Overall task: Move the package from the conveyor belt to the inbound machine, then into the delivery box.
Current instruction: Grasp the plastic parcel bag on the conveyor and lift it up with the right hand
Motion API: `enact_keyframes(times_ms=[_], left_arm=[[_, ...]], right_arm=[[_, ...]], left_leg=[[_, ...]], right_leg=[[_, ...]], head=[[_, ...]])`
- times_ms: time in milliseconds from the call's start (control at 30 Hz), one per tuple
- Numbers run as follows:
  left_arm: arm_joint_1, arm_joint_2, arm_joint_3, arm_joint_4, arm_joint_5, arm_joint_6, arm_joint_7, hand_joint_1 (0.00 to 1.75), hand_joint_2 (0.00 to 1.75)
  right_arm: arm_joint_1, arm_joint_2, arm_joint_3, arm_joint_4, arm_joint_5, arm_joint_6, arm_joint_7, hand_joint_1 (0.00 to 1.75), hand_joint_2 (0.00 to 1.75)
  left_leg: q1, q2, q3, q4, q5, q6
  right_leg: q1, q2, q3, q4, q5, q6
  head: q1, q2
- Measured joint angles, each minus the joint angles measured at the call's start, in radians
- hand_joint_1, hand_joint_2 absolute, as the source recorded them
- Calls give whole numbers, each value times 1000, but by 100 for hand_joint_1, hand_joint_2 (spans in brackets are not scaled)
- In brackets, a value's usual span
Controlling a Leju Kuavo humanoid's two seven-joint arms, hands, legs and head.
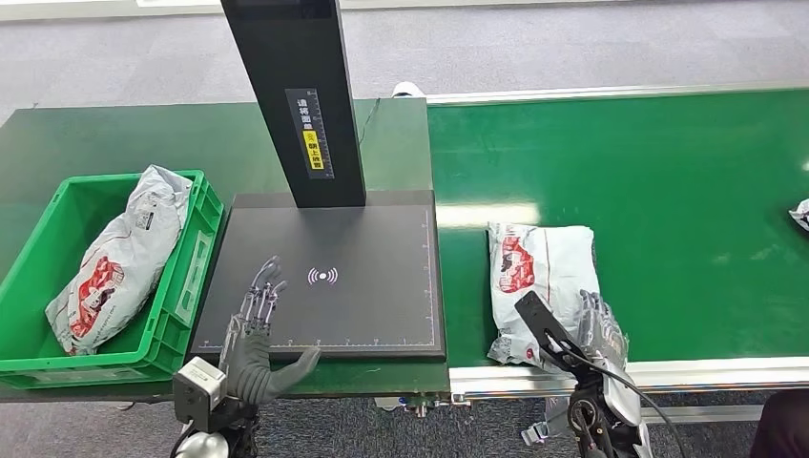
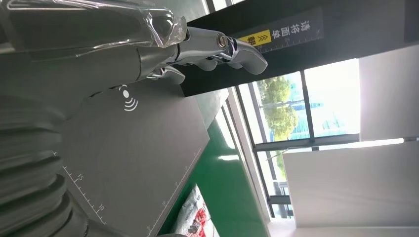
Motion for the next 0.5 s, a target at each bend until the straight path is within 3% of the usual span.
enact_keyframes(times_ms=[133, 500], left_arm=[[0, 0, -4, 1, 8, 13, 1, 0, 175], [-1, 0, -14, 4, 13, 26, 1, 0, 175]], right_arm=[[-19, 0, 1, 56, 36, 50, 25, 0, 175], [-67, -1, 3, 146, 49, 73, 31, 0, 175]], left_leg=[[0, 0, 0, 0, 0, 0], [0, 0, 0, 0, 0, 0]], right_leg=[[0, 0, 0, 0, 0, 0], [0, 0, 0, 0, 0, 0]], head=[[0, 0], [0, 0]])
